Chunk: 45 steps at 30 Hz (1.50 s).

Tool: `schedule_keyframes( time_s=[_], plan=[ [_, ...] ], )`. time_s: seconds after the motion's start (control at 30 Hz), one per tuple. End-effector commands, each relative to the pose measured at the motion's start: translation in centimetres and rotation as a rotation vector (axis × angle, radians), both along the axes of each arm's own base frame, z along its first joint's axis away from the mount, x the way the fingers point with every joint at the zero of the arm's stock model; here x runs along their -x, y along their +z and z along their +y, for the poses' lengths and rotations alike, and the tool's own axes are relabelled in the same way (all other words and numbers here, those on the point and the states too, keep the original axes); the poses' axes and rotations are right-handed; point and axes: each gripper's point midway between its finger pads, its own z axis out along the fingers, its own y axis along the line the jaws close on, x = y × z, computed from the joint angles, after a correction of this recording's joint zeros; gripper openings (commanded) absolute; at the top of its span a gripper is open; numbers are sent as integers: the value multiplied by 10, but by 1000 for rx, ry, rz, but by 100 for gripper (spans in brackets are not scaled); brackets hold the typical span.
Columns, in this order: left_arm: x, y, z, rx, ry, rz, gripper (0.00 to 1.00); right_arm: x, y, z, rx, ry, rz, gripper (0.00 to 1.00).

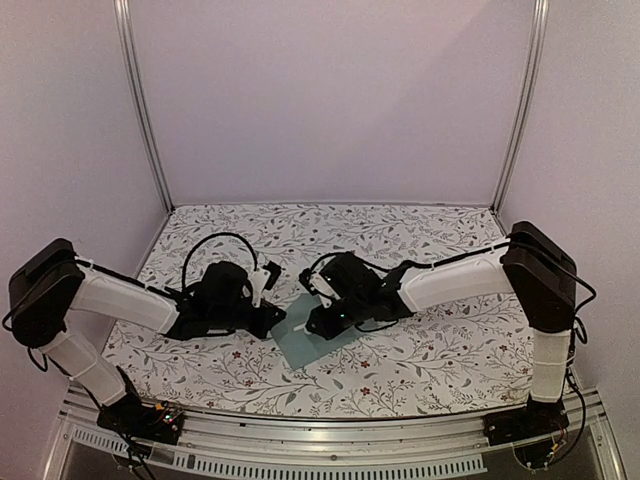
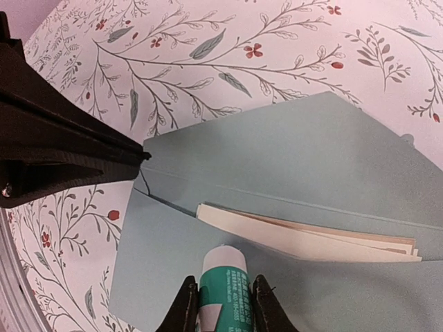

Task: Place the letter into the envelope and seal it

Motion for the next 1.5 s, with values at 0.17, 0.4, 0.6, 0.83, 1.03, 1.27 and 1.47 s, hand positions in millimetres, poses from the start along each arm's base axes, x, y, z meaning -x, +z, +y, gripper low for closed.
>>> schedule_keyframes(
  time_s=[0.17, 0.4, 0.6, 0.83, 1.03, 1.27, 1.47],
  plan=[
    [10, 57, 15, 58, 63, -138, 15, 12, 85, 15, -263, 56, -78, 0],
    [12, 66, 46, 34, 183, -147, 50, 16, 123, 7, -332, 52, -115, 0],
    [16, 67, 65, 7, 253, -132, 55, 24, 129, -3, -330, 47, -118, 0],
    [22, 63, 83, -16, 318, -113, 52, 36, 128, 7, -287, 92, -101, 0],
    [25, 83, 101, 34, 390, -164, 52, 38, 109, 38, -172, 160, -56, 0],
    [27, 81, 108, 42, 404, -185, 73, 29, 98, 67, -97, 190, -38, 0],
    [28, 87, 115, 55, 428, -204, 74, 29, 89, 85, -72, 219, -16, 0]
  ],
)
